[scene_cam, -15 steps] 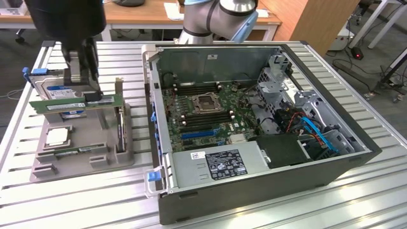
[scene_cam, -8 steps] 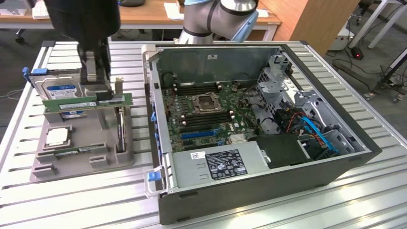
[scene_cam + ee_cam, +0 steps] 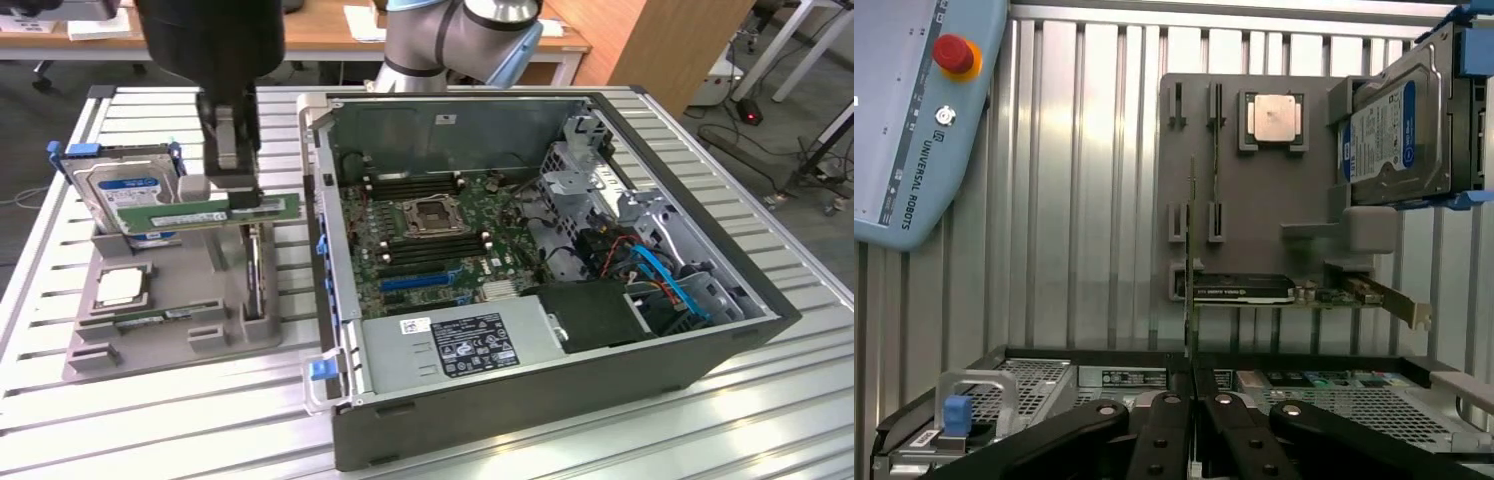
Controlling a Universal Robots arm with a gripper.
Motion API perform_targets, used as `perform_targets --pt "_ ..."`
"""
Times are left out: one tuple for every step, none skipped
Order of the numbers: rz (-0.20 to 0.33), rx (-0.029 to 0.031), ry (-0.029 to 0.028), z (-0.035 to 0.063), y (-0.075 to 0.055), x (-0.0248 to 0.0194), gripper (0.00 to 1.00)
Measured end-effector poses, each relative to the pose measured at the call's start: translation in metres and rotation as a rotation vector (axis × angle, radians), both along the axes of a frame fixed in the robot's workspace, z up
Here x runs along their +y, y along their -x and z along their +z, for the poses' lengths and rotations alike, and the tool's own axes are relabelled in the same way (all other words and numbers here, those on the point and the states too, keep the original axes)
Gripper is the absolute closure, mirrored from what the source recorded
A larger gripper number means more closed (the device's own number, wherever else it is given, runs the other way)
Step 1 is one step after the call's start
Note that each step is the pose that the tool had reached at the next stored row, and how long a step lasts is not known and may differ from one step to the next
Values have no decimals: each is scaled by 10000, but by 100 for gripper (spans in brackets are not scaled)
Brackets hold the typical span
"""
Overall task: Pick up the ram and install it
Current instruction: 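Pick up the ram and move it above insertion slot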
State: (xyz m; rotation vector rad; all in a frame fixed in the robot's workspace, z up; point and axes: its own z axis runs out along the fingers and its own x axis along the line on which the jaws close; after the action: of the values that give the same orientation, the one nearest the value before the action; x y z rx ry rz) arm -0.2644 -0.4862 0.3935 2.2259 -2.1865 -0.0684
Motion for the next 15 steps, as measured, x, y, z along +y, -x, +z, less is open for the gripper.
perform_targets --pt "-1 0 0 0 -24 0 89" --pt "-1 0 0 0 -50 0 89" --pt "-1 0 0 0 -78 0 89" --pt "-1 1 0 0 -104 0 89" --pt "-1 1 0 0 -129 0 89" --pt "0 1 0 0 -154 0 89" --pt "0 1 1 0 -178 0 89" --pt "1 1 0 0 -201 0 89" --pt "-1 2 1 0 -225 0 89" --pt "-1 1 1 1 -247 0 89" --pt "-2 1 0 0 -269 0 89" --pt "-1 1 0 0 -291 0 89" --pt "-1 1 0 0 -312 0 89" --pt "0 1 1 0 -334 0 89" --pt "0 1 0 0 -357 0 89"
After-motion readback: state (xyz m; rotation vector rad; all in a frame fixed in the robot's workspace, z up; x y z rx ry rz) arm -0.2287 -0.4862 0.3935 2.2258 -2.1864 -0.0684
